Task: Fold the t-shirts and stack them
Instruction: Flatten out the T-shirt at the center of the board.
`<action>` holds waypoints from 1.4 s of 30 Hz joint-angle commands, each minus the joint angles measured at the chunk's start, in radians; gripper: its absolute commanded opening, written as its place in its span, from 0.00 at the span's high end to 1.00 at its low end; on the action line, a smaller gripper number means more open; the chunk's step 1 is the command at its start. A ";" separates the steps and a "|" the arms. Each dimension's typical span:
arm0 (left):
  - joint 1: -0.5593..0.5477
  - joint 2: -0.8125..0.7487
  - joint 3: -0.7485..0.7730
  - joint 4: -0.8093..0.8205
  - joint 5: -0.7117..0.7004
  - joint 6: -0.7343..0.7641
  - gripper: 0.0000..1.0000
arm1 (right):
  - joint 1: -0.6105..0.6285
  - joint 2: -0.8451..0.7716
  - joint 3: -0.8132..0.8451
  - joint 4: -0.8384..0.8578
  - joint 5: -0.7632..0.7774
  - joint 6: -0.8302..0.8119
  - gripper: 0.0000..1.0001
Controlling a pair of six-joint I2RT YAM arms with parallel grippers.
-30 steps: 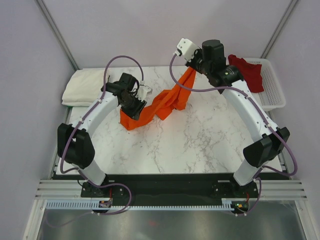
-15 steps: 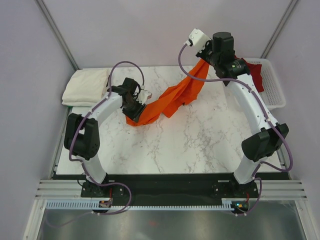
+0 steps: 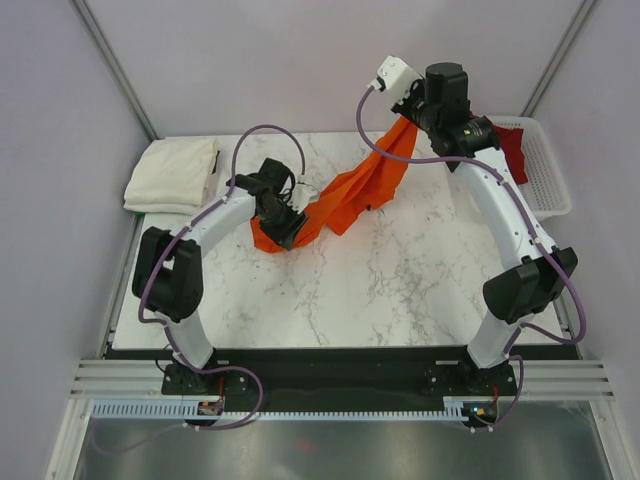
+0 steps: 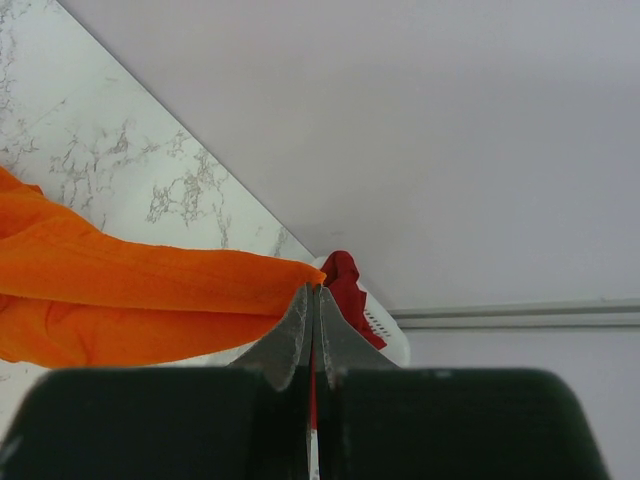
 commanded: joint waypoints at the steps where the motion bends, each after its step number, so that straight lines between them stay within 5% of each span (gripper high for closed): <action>1: -0.044 0.011 0.061 0.029 0.024 0.006 0.47 | -0.005 -0.003 0.047 0.039 0.014 0.014 1.00; 4: -0.051 0.062 0.107 0.029 0.012 0.003 0.51 | -0.004 -0.001 0.048 0.041 0.011 0.021 1.00; 18: -0.049 0.062 0.171 0.029 -0.028 0.015 0.98 | -0.005 -0.006 0.045 0.041 0.014 0.029 1.00; 26: -0.049 -0.197 0.332 -0.061 -0.139 0.116 0.98 | -0.010 -0.036 0.076 0.050 0.014 0.063 1.00; 34: -0.052 -0.241 0.628 -0.233 -0.120 0.151 0.98 | -0.008 -0.105 0.091 0.038 -0.012 0.129 1.00; 42: -0.051 -0.311 0.561 -0.242 -0.120 0.200 0.98 | -0.008 -0.236 -0.005 0.025 -0.038 0.120 1.00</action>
